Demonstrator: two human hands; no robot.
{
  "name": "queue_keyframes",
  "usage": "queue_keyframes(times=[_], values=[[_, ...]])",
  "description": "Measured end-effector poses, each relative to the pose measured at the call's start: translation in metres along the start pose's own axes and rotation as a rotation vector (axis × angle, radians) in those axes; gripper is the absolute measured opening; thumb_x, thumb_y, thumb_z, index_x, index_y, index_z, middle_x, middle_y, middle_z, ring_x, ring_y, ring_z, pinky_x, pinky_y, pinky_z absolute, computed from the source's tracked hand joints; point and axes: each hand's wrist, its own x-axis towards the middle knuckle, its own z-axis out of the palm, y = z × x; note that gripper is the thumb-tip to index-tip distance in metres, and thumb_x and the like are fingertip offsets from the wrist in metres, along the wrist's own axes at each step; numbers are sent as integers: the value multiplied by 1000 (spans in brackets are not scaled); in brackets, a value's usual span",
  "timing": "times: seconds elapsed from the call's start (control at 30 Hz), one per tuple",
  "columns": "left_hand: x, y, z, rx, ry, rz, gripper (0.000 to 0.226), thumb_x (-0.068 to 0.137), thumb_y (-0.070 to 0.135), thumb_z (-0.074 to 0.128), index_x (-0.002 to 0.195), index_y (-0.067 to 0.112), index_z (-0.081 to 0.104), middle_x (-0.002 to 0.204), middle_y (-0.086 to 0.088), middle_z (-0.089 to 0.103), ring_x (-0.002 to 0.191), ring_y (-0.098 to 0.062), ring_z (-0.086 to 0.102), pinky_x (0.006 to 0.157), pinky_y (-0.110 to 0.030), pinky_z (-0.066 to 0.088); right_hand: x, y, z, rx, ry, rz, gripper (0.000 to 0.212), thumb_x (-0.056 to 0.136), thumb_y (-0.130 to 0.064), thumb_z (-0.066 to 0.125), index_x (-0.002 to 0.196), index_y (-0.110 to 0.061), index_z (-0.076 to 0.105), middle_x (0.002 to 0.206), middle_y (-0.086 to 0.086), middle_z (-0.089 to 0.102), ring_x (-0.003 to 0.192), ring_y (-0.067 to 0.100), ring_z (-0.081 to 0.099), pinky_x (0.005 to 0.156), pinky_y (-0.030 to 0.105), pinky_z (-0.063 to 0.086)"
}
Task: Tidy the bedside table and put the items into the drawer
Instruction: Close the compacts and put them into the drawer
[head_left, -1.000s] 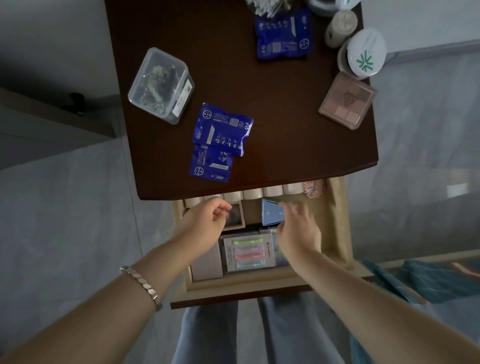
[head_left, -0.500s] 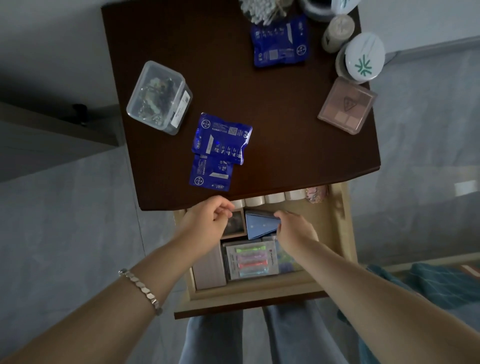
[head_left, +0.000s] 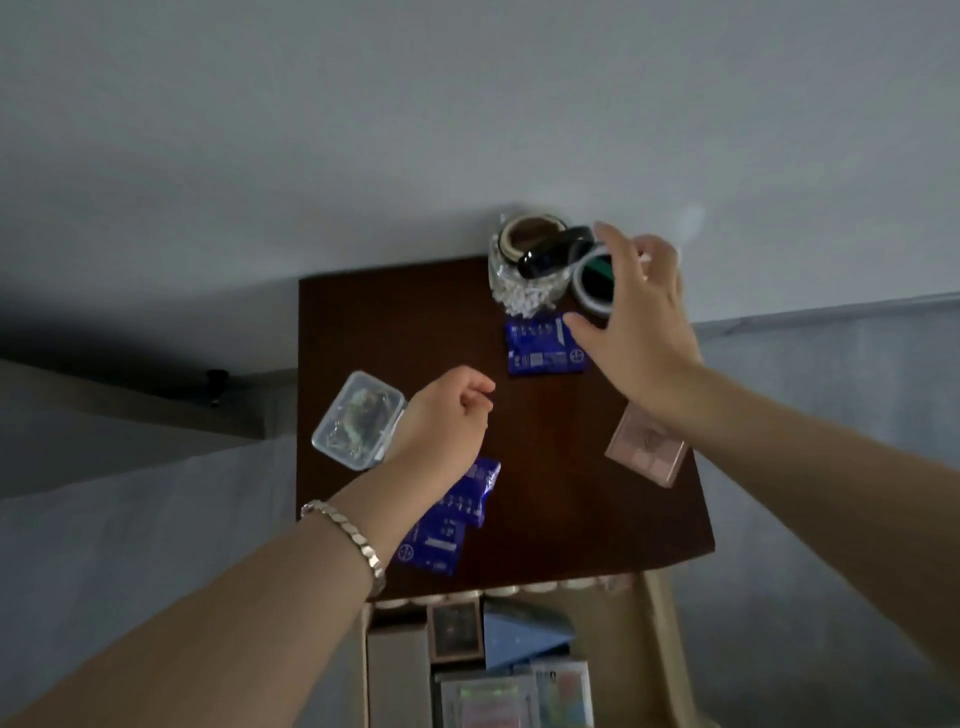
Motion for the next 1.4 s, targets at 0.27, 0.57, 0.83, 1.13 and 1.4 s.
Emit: queue_keyframes(times=[0.27, 0.57, 0.83, 1.13, 1.4], values=[[24, 13, -3, -309, 117, -94, 25, 94, 4, 41, 105, 20, 56, 92, 5, 61, 76, -5, 63, 65, -22, 52, 43, -9, 13, 127, 40, -42, 22, 91, -12, 54, 111, -21, 51, 121, 5, 44, 88, 12, 47, 82, 31, 44], [20, 37, -12, -1360, 12, -352, 56, 92, 54, 36, 138, 22, 37, 125, -15, 56, 102, -33, 62, 85, -49, 50, -36, 5, -23, 284, 96, -319, 17, 83, -12, 65, 99, -12, 62, 108, 2, 53, 99, 15, 56, 86, 32, 50], [-25, 27, 35, -1115, -175, -471, 25, 99, 25, 33, 103, 27, 58, 116, -6, 61, 90, -23, 61, 74, -44, 51, -114, 46, -12, 270, -82, -234, 26, 75, -39, 59, 99, -30, 64, 101, -9, 49, 97, 9, 49, 85, 13, 35], [-83, 3, 73, -778, -469, -279, 32, 83, 25, 59, 114, 26, 50, 112, 3, 60, 100, -14, 62, 79, -34, 57, -160, 52, 13, 740, -299, 418, 42, 80, -19, 68, 118, -29, 54, 99, -9, 63, 91, 4, 62, 76, 20, 54], [-93, -30, 93, -412, -521, -177, 23, 87, 16, 61, 104, 30, 57, 111, 2, 57, 99, -18, 62, 74, -27, 57, -189, 83, 30, 631, -470, 521, 18, 70, -22, 77, 85, -28, 69, 81, -11, 70, 72, 1, 67, 62, 13, 53]])
